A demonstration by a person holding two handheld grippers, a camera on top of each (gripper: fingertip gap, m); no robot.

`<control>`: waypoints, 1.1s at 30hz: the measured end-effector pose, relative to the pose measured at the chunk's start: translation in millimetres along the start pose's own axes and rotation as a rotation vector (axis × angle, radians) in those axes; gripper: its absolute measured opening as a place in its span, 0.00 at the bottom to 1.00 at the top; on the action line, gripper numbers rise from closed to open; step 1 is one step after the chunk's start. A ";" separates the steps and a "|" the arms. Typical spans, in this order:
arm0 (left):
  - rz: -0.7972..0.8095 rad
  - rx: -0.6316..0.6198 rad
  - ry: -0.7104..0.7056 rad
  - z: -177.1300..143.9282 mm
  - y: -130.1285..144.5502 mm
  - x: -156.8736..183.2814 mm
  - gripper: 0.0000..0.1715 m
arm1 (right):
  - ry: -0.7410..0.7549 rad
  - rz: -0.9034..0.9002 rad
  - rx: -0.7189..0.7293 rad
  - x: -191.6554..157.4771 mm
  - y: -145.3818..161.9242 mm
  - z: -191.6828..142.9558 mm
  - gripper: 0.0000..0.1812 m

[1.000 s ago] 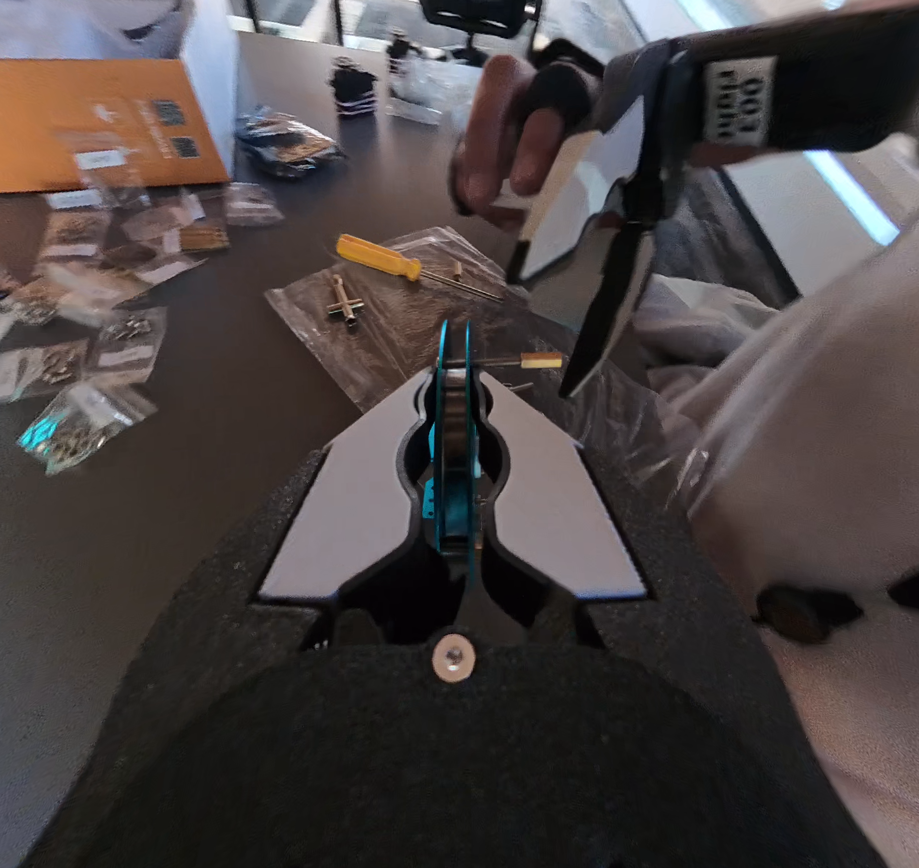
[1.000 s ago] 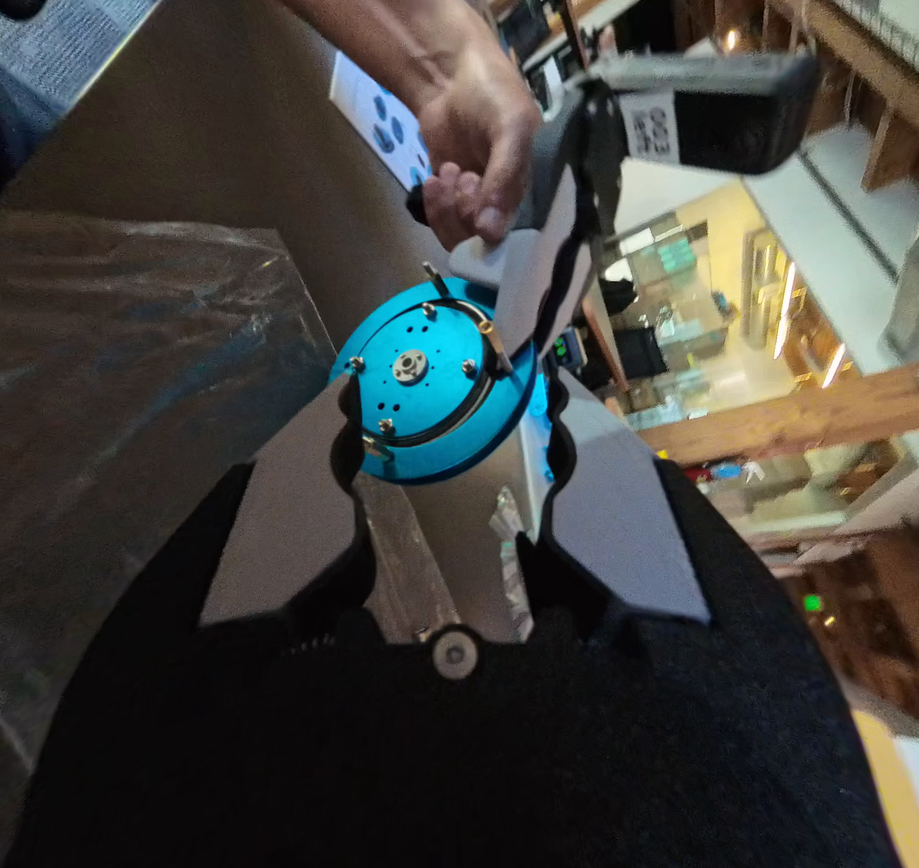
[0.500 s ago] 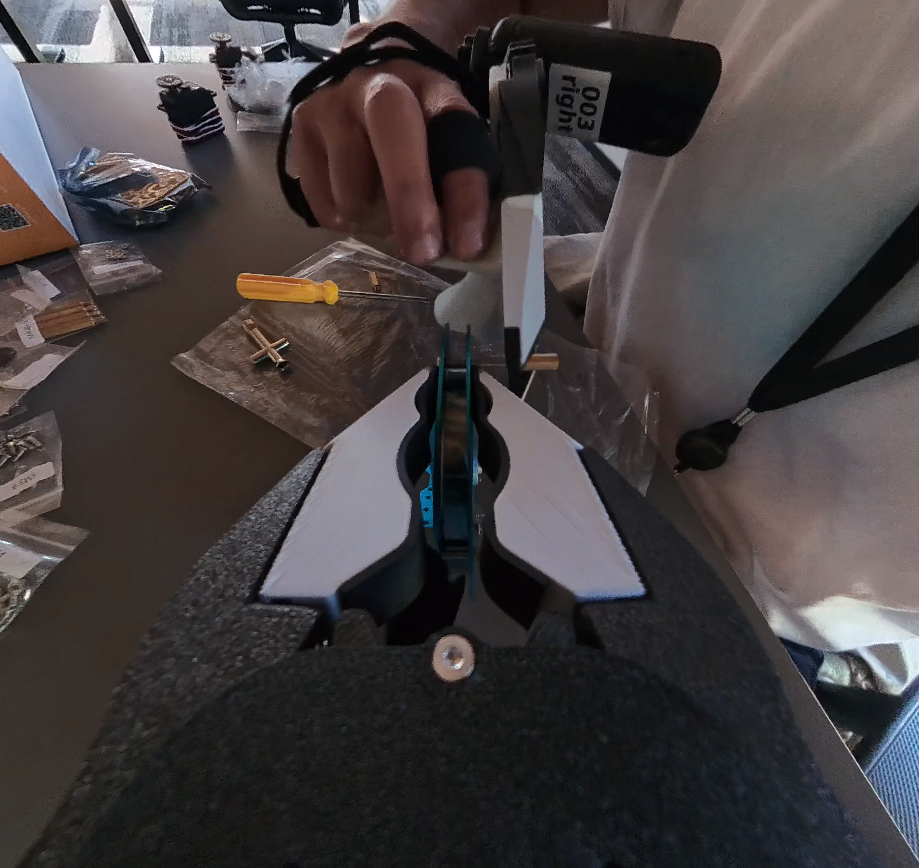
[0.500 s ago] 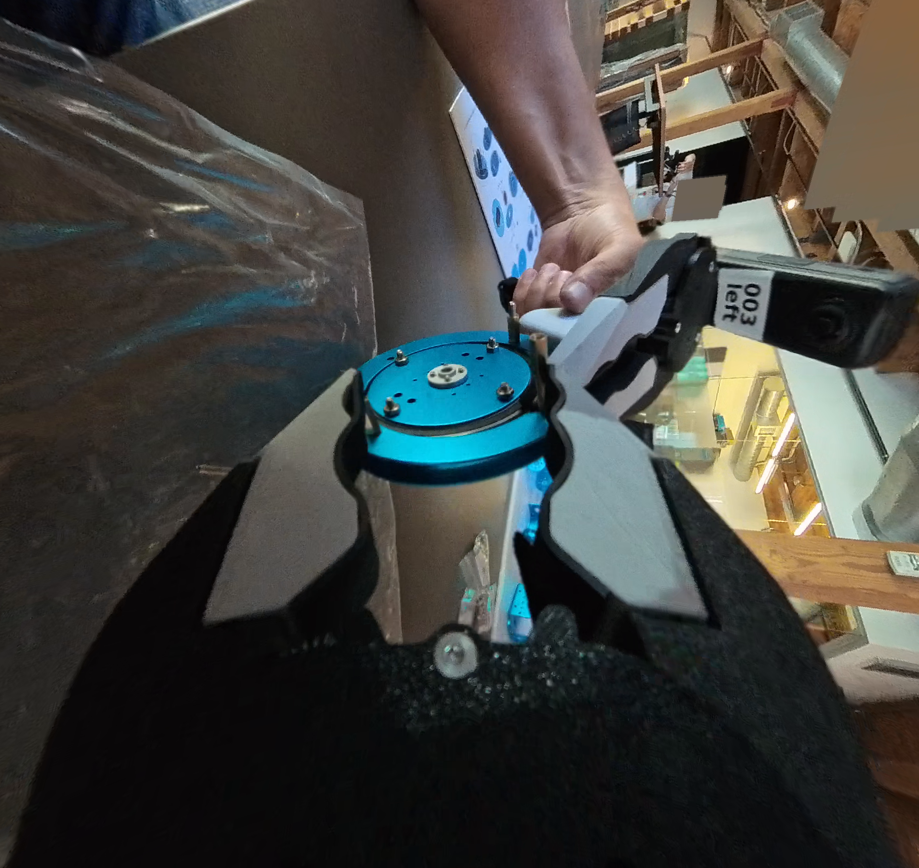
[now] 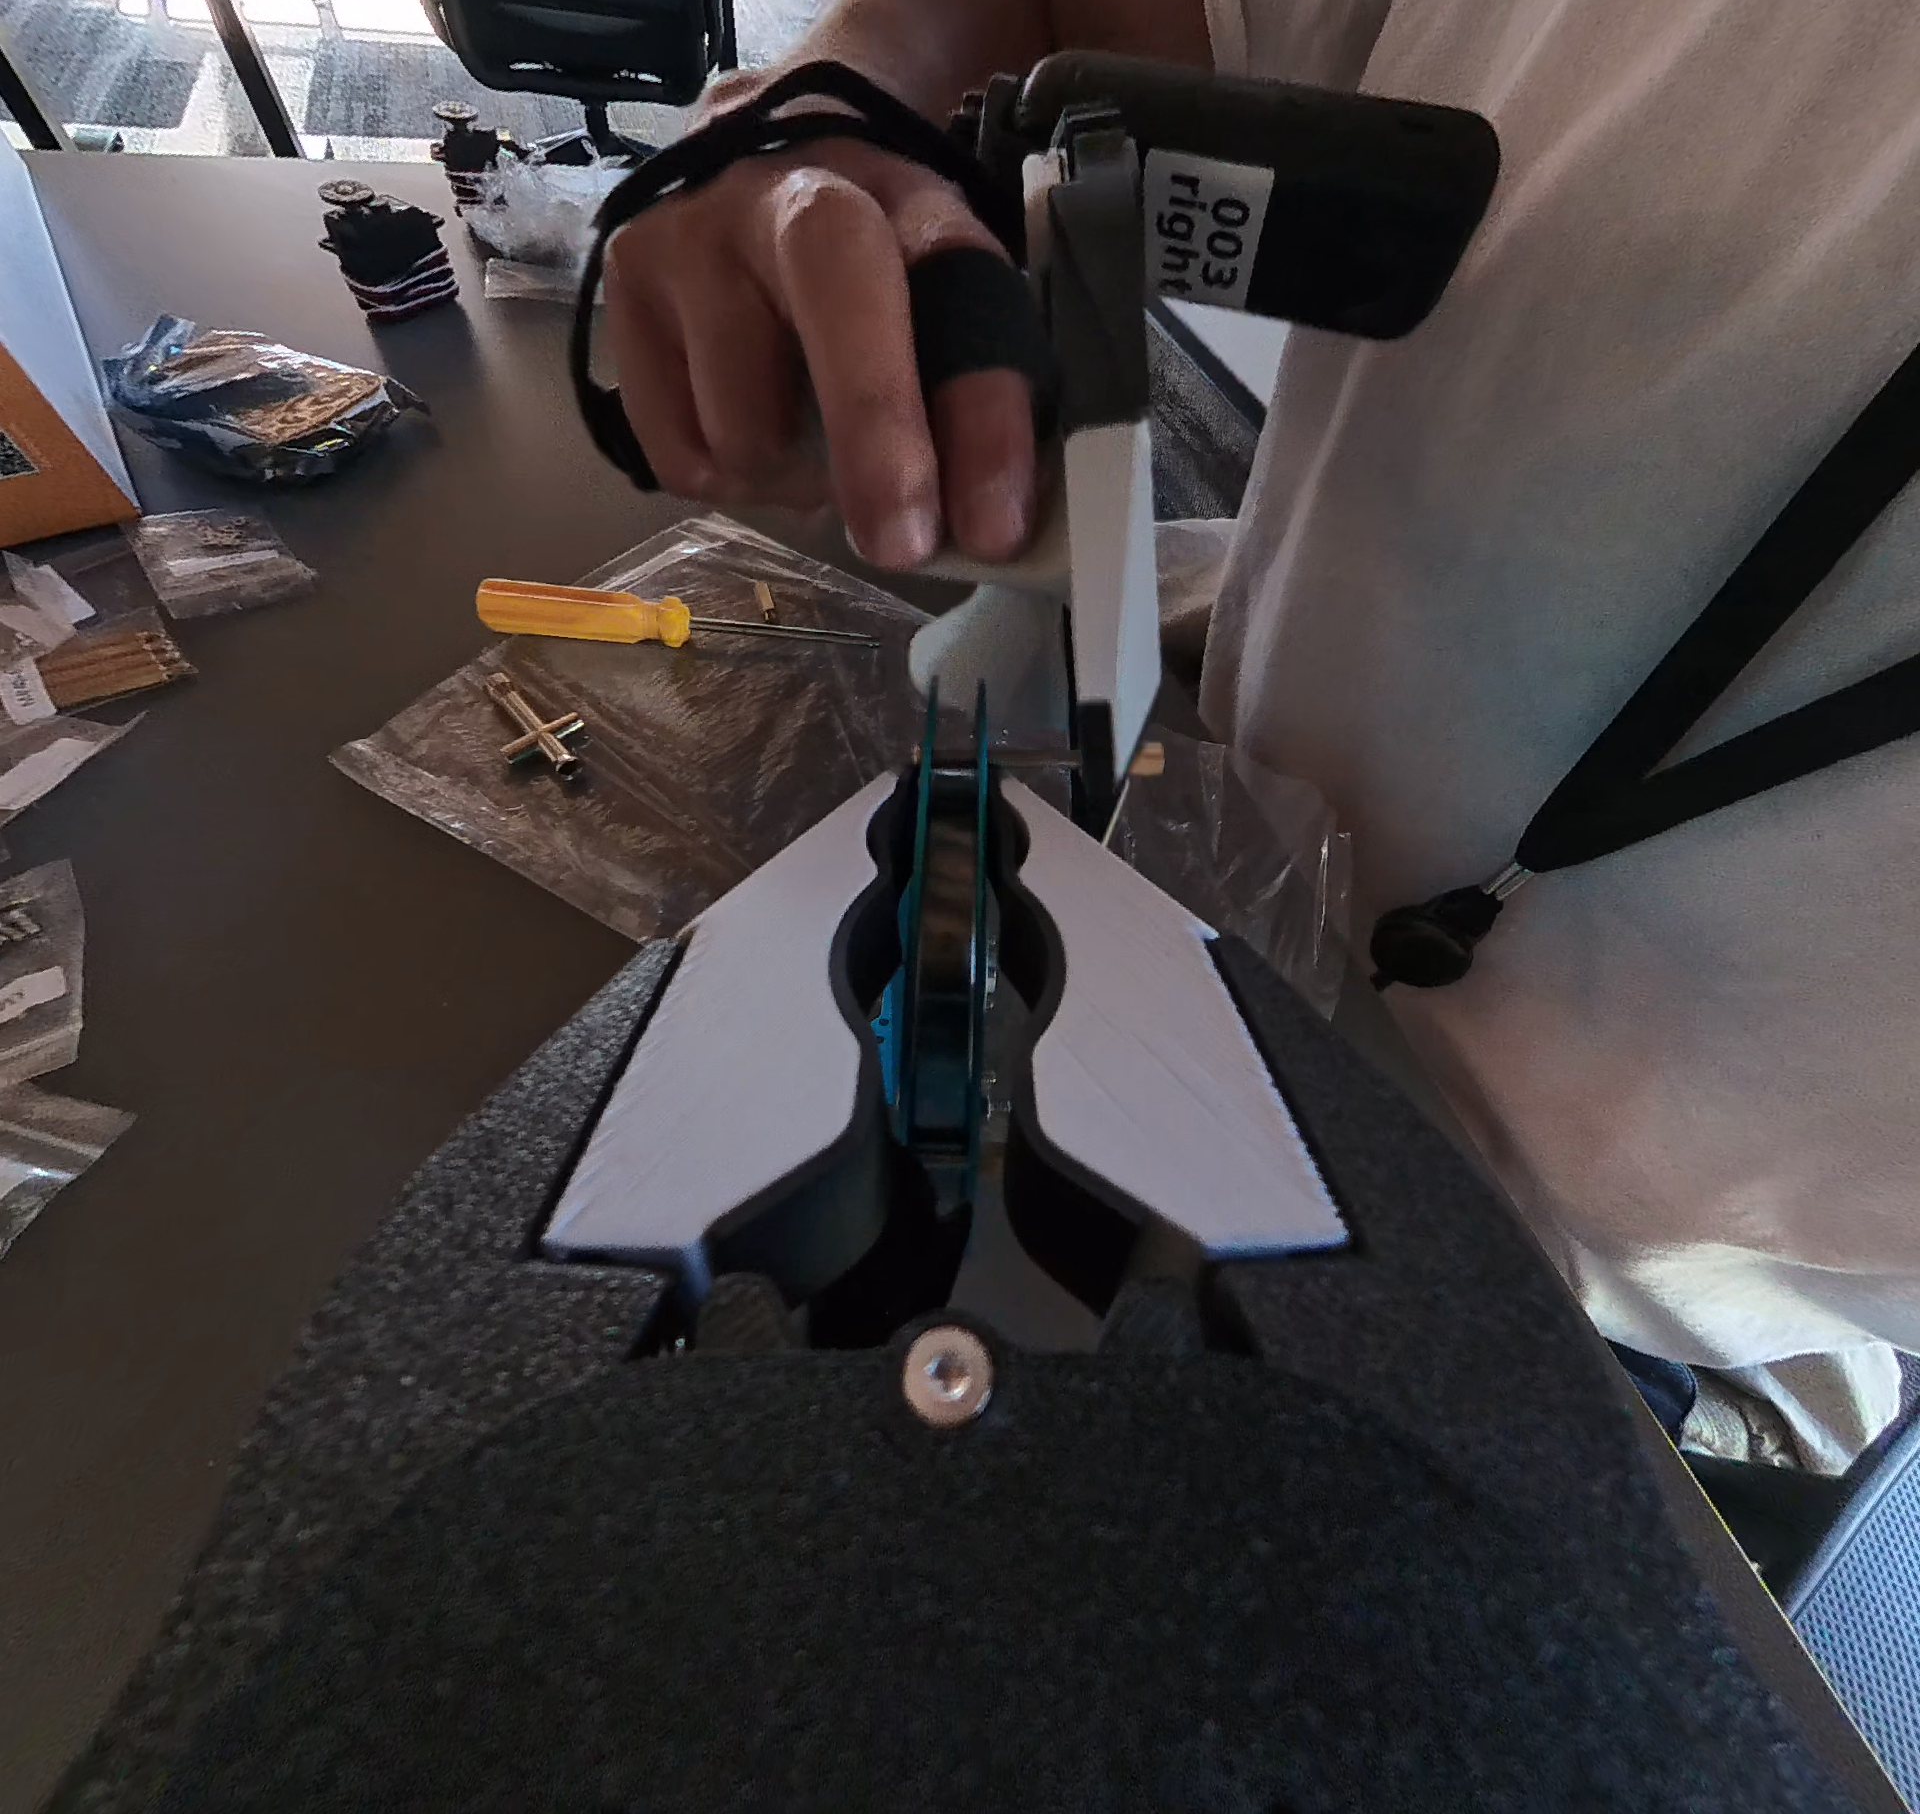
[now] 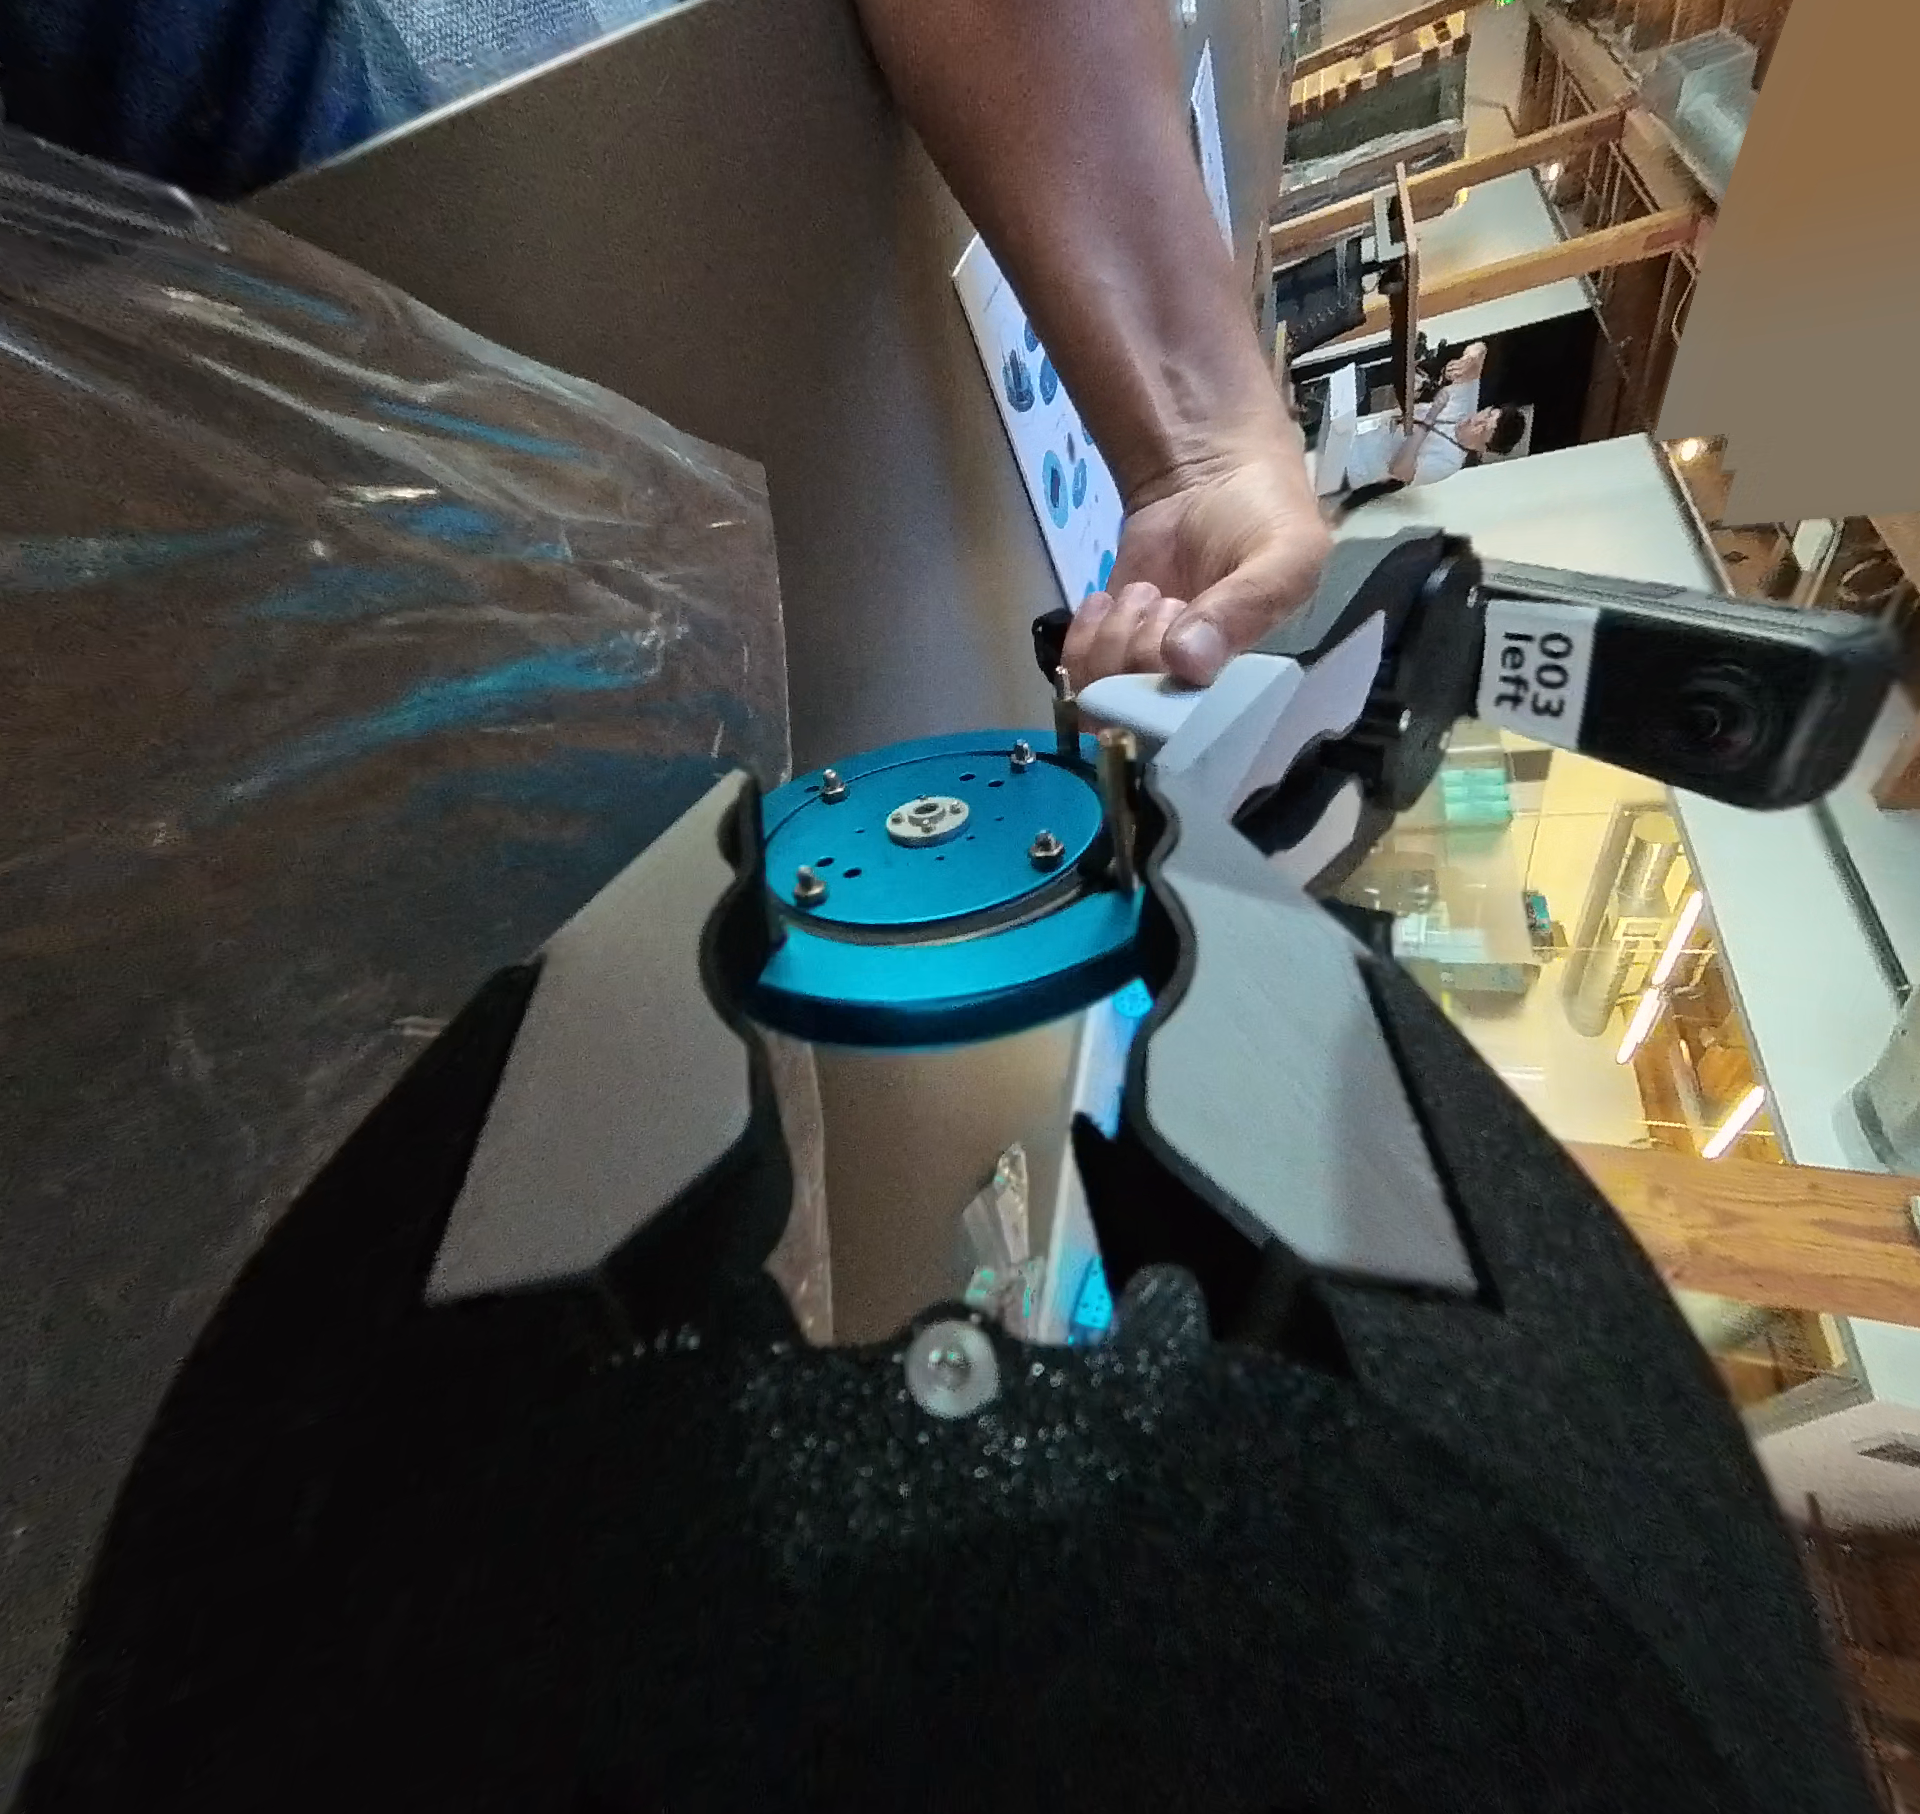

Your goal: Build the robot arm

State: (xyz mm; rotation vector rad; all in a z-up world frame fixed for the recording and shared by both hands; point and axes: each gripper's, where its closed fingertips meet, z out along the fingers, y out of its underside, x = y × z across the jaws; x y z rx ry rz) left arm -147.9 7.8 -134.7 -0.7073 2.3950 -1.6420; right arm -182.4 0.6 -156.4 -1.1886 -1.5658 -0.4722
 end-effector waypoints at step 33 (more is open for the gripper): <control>-0.003 0.012 0.015 -0.3 1.0 3.9 0.06 | -0.039 0.017 -0.049 -5.4 -2.8 -18.5 0.35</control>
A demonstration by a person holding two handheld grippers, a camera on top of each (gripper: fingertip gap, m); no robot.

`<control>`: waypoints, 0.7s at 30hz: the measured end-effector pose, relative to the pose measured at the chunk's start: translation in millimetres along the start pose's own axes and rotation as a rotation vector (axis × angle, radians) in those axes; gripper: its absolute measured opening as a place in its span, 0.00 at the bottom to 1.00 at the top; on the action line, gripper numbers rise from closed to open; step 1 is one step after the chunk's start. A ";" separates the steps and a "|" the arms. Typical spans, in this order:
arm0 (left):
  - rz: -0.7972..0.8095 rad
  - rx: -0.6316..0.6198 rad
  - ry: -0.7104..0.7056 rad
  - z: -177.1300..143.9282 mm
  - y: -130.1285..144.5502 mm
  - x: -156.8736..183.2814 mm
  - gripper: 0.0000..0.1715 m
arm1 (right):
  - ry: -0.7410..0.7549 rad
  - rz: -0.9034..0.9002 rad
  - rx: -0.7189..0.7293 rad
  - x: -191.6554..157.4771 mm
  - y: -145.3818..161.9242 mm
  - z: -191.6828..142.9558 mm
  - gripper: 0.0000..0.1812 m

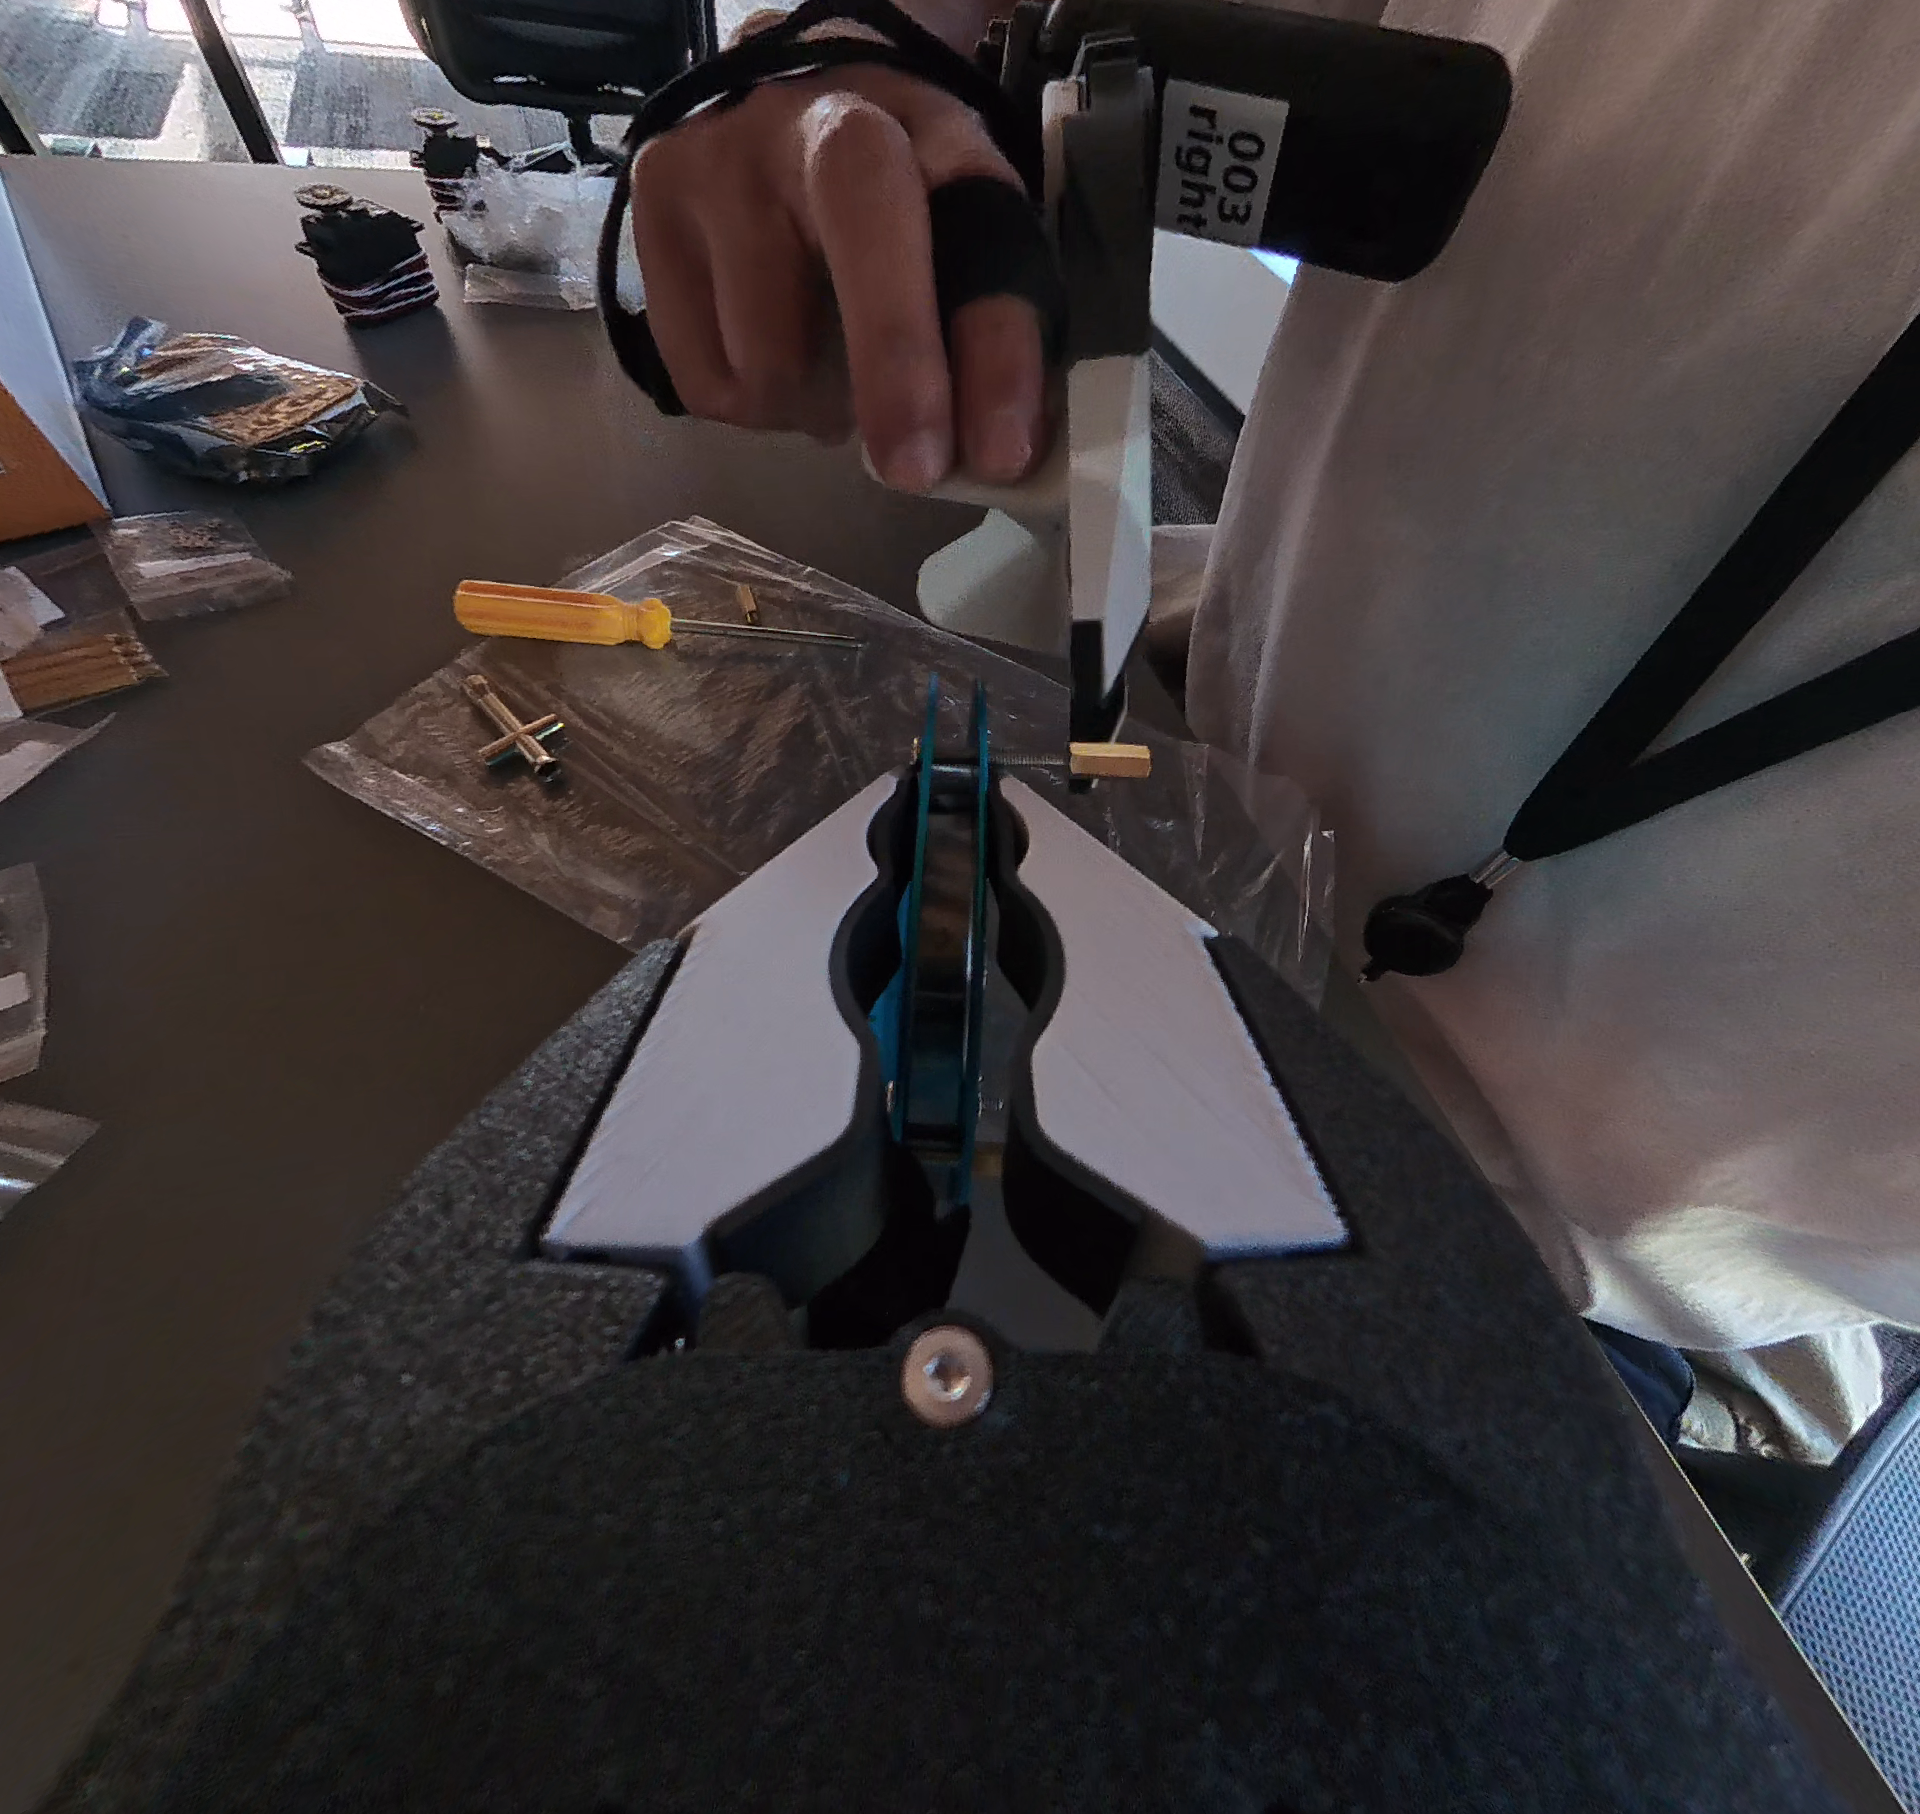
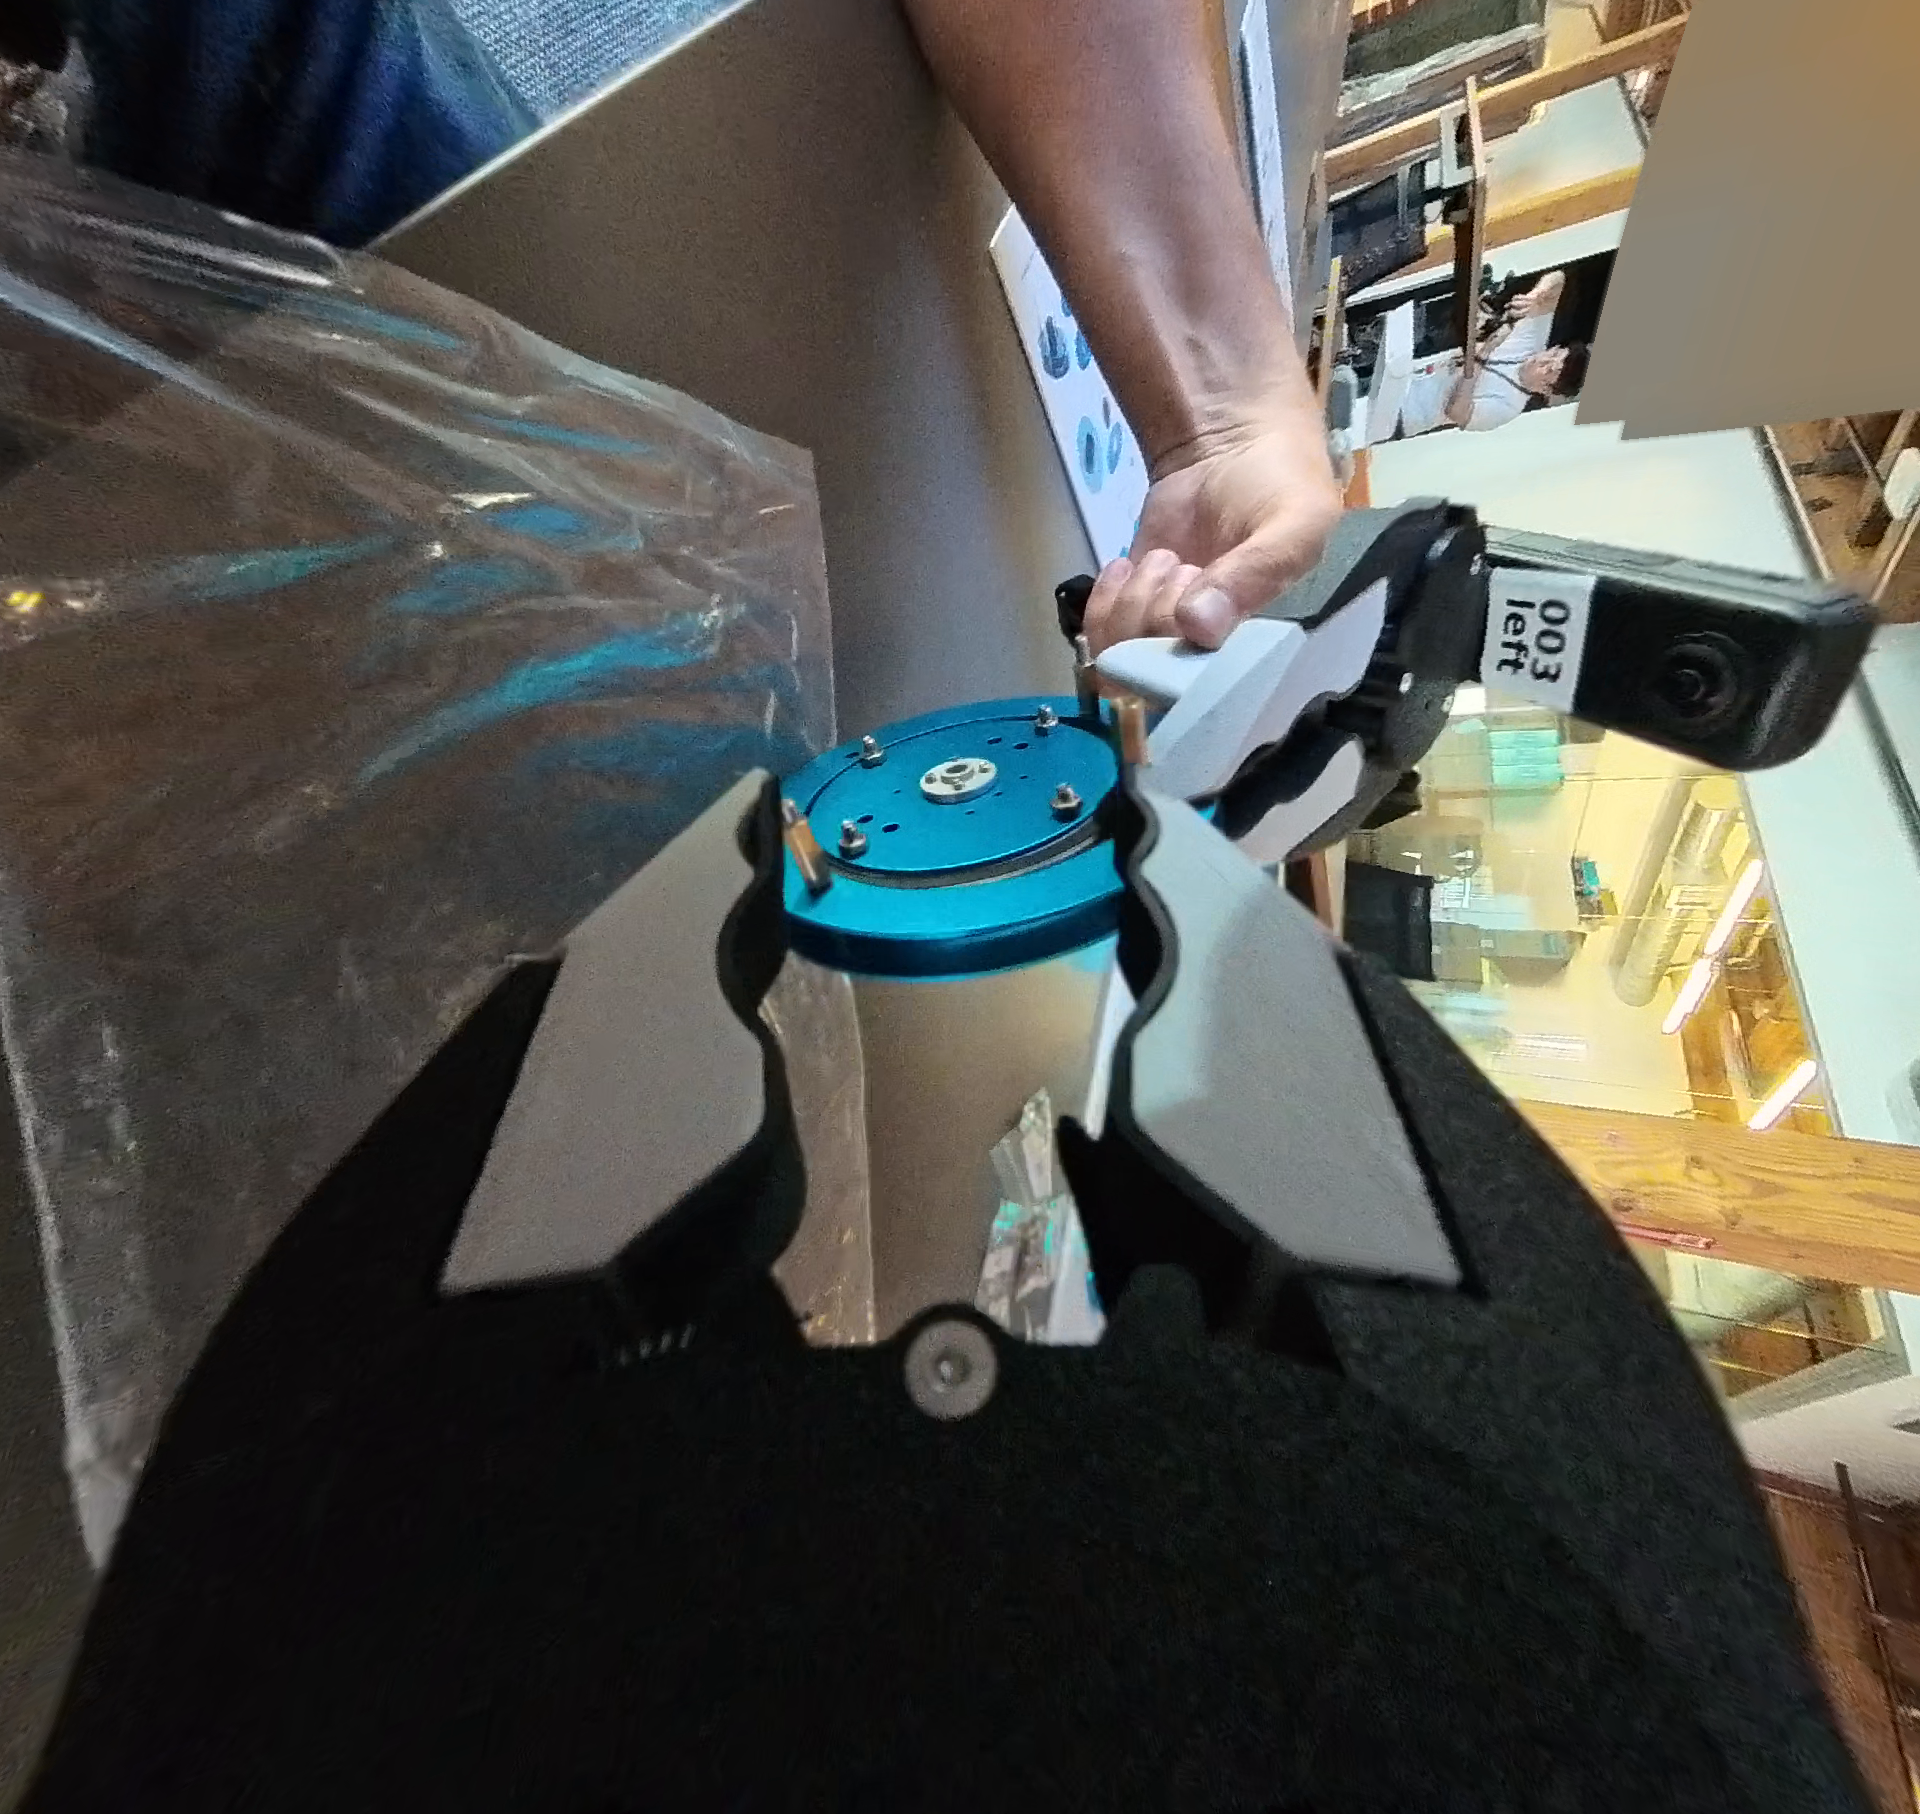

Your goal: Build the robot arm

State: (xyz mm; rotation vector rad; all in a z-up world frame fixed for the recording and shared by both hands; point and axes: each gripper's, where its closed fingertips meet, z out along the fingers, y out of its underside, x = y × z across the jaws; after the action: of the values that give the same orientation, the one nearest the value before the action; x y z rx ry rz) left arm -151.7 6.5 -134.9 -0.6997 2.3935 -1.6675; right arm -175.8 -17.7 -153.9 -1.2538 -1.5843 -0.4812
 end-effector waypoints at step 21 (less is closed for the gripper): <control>0.018 -0.011 -0.018 1.2 0.9 0.3 0.06 | -0.036 -0.022 0.027 7.7 -3.5 35.2 0.34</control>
State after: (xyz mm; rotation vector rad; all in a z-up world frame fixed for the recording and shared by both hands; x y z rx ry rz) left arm -151.9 5.6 -136.1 -0.6905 2.3916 -1.6353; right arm -194.7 12.5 -160.5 -1.2320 -1.6310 -0.4522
